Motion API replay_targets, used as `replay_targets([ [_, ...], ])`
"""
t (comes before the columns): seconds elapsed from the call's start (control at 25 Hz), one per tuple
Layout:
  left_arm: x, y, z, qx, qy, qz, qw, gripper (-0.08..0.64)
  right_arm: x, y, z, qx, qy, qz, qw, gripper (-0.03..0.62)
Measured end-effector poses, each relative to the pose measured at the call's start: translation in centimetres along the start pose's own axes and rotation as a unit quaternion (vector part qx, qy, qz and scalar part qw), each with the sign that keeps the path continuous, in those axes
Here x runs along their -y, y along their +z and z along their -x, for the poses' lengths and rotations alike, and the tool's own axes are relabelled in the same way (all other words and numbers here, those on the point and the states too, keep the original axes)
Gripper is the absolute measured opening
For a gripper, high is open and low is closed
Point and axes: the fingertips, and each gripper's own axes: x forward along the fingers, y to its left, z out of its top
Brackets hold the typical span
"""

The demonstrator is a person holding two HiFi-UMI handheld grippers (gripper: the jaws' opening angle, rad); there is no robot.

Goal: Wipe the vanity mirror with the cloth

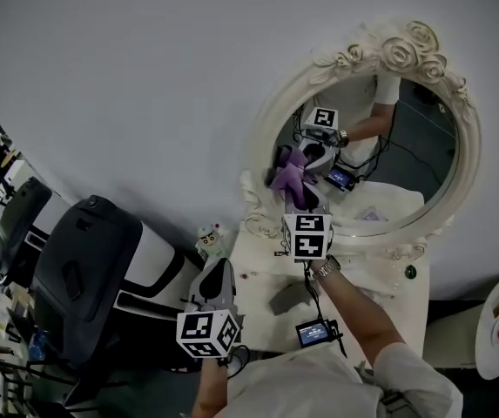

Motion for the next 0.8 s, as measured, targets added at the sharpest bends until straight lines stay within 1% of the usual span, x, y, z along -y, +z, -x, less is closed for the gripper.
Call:
replay_targets([
  [0.12,1.5,0.1,-1.0,-0.004,-0.023,-0.008,0.9997,0.003,1.6,0.1,0.9,0.002,-0.011,0.001,1.000,0.113],
  [0.36,5.4,-0.3,-3.3,-0.011,-0.078,-0.017,0.9967,0.003,6.8,-0.2,3.3,0.004,-0.053,-0.001,0.999,0.117],
  [0.48,7.3,-0.5,-4.4,-0.015,-0.104,-0.020,0.9943,0.003,9.1,-0.7,4.5,0.001,-0.069,0.002,0.998,0.120],
  [0.8,12.2,-1.1,-6.9,-0.023,-0.165,-0.024,0.9857,0.003,15.7,-1.7,8.6,0.000,-0.130,0.000,0.992,0.121],
])
